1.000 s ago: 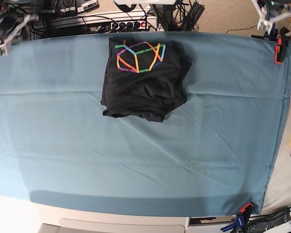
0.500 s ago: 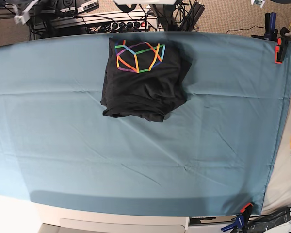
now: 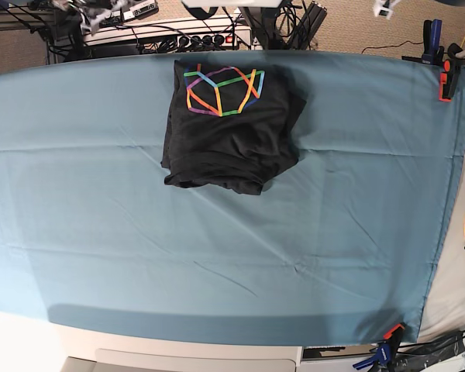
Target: Fold the T-shirt properly
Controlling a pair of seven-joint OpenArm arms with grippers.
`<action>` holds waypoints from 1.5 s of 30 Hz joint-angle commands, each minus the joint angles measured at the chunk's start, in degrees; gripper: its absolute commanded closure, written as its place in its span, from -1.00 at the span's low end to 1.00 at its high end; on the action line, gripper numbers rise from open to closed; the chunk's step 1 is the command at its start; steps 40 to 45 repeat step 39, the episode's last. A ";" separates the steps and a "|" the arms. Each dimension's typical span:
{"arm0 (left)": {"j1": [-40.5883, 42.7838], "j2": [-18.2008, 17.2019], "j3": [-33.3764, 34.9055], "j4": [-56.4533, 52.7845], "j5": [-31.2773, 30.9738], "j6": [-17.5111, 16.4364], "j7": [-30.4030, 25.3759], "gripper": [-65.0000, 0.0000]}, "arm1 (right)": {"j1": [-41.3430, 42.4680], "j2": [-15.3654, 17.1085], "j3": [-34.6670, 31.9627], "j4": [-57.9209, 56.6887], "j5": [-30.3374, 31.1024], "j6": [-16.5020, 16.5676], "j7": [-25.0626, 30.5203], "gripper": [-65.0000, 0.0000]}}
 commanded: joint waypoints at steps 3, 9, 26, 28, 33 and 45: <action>-5.84 2.21 1.29 -11.52 1.55 5.40 -6.69 1.00 | 4.70 -0.11 -1.44 -5.51 -9.66 -7.85 6.62 1.00; -19.37 9.46 1.31 -35.15 1.88 9.42 -20.11 1.00 | 10.38 -2.25 -1.70 -9.99 -12.55 -9.05 13.88 1.00; -27.80 23.21 1.33 -40.59 6.25 5.38 -12.72 1.00 | 10.58 -8.90 -1.70 -9.99 -10.05 -12.46 1.86 1.00; -27.82 23.21 1.36 -40.59 6.64 5.57 -12.46 1.00 | 10.34 -8.92 -1.70 -9.99 -10.05 -12.46 1.99 1.00; -27.85 23.08 1.38 -40.59 9.88 13.64 -12.41 1.00 | 10.34 -9.20 -1.70 -9.99 -10.05 -12.48 2.16 1.00; -27.85 22.05 1.36 -40.59 9.84 14.12 -12.26 1.00 | 10.32 -9.20 -1.70 -9.99 -10.05 -12.46 2.19 1.00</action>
